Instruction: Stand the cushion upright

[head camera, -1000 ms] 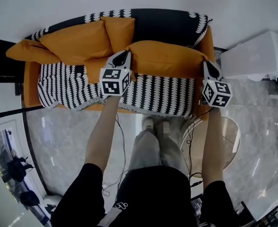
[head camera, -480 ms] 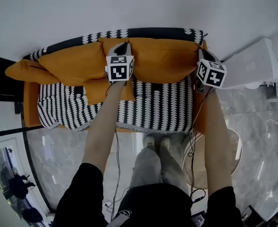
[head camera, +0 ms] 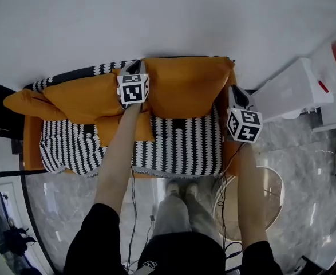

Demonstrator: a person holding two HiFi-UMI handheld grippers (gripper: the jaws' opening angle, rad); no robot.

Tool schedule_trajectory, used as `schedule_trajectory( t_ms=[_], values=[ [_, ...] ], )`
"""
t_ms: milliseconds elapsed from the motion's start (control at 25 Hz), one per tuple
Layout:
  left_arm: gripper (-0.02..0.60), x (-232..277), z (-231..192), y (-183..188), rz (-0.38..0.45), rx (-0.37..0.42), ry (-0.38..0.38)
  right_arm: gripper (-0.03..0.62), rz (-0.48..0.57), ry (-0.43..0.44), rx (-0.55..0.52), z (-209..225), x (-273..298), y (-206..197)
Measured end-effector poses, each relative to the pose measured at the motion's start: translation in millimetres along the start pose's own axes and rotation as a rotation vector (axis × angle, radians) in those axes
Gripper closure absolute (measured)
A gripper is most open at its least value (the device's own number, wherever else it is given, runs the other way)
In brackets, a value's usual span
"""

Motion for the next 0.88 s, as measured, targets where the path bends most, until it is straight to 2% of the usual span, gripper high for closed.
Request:
schedule_trajectory(
  t_ms=[80, 160, 360, 560, 880],
  values=[
    [0.565, -19, 5, 10, 0.022, -0.039, -0.002, 0.576, 0.026, 0.013, 0.032, -5, -15, 4],
    [0.565, -45, 13, 20, 0.05, -0.115, -0.018, 0.576, 0.061, 0.037, 0.077, -12, -30, 9],
    [0.565, -124, 40, 49, 0.176, -0.232, -0.083, 0.576, 0.155, 0.096, 0.156, -33, -72, 38],
    [0.565, -204, 61, 62, 0.262, -0.265, -0.107, 0.577, 0.238, 0.159, 0.168, -56, -115, 71],
    [0.568, -321, 102, 57, 0.291, -0.274, -0.077, 0.579, 0.296, 0.232, 0.142, -87, -197, 91]
  ],
)
Point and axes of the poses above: the fingertips, and each gripper's own axes: x forward along the fingers, z to its right, y out of its top, the point moved 5 cm from there along -x, backward along the fingers, and after that the axes turned 5 degrees about y, right-handed, at the moved point
